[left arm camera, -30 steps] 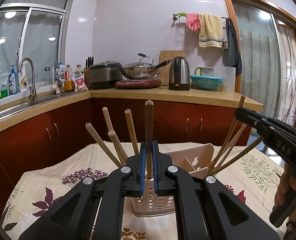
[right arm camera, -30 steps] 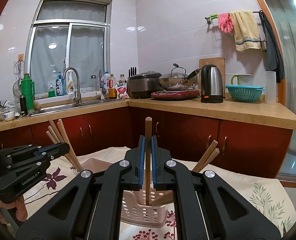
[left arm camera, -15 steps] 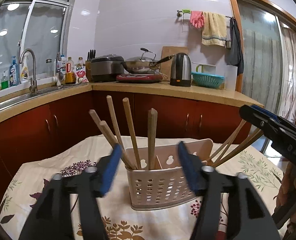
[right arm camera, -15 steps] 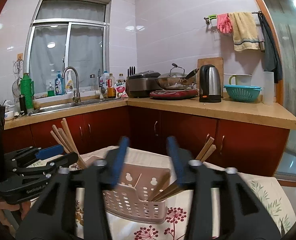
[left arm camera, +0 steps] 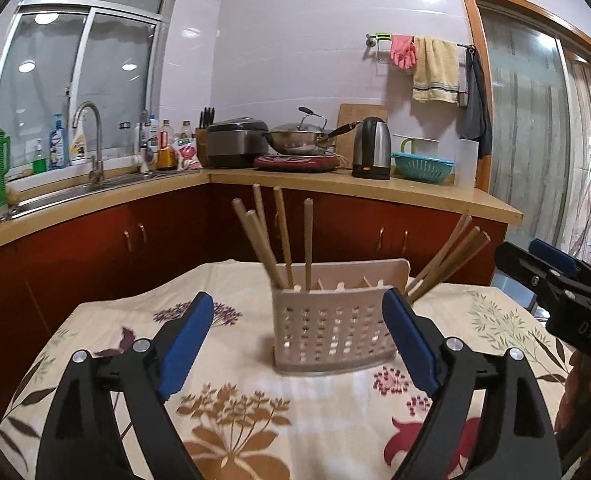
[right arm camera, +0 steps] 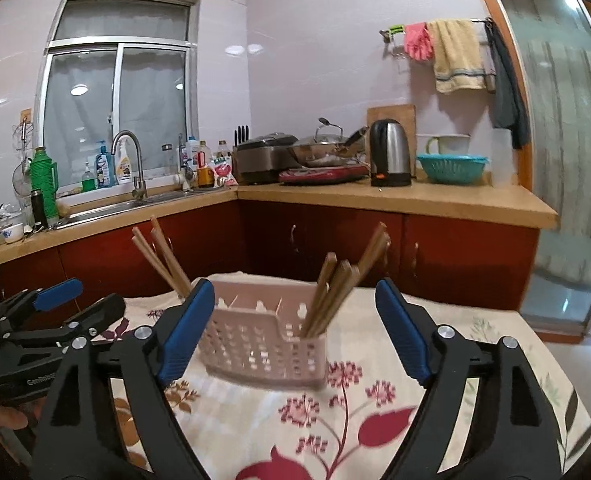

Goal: Organize utensils

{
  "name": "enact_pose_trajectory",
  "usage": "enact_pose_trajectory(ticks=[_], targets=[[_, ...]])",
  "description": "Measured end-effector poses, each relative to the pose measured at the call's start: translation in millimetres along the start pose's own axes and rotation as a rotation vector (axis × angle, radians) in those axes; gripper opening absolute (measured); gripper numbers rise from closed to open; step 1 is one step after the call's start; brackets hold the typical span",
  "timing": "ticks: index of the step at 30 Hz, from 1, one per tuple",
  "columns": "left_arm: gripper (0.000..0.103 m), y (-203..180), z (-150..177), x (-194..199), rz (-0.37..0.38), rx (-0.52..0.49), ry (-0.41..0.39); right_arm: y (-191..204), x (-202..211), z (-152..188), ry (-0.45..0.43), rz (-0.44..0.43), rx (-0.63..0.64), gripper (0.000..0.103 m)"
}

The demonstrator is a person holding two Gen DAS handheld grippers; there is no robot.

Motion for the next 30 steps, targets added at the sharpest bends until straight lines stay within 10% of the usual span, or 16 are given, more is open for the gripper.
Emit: enact_pose_trajectory(ticks=[30], targets=[[0.086, 4, 11, 103, -0.070, 0.044, -0.034, -1, 88, 9, -0.038, 0.063, 0.022, 0.093]])
Point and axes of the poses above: each gripper's, at about its wrist camera, not at the fingertips, and x roughly against the way its jaws point, y to its left, z to its underside, the point moved 8 cm from there along -x, roughly the way its jaws point, and after that the axes turned 6 degrees about z, right-handed, at the moved point
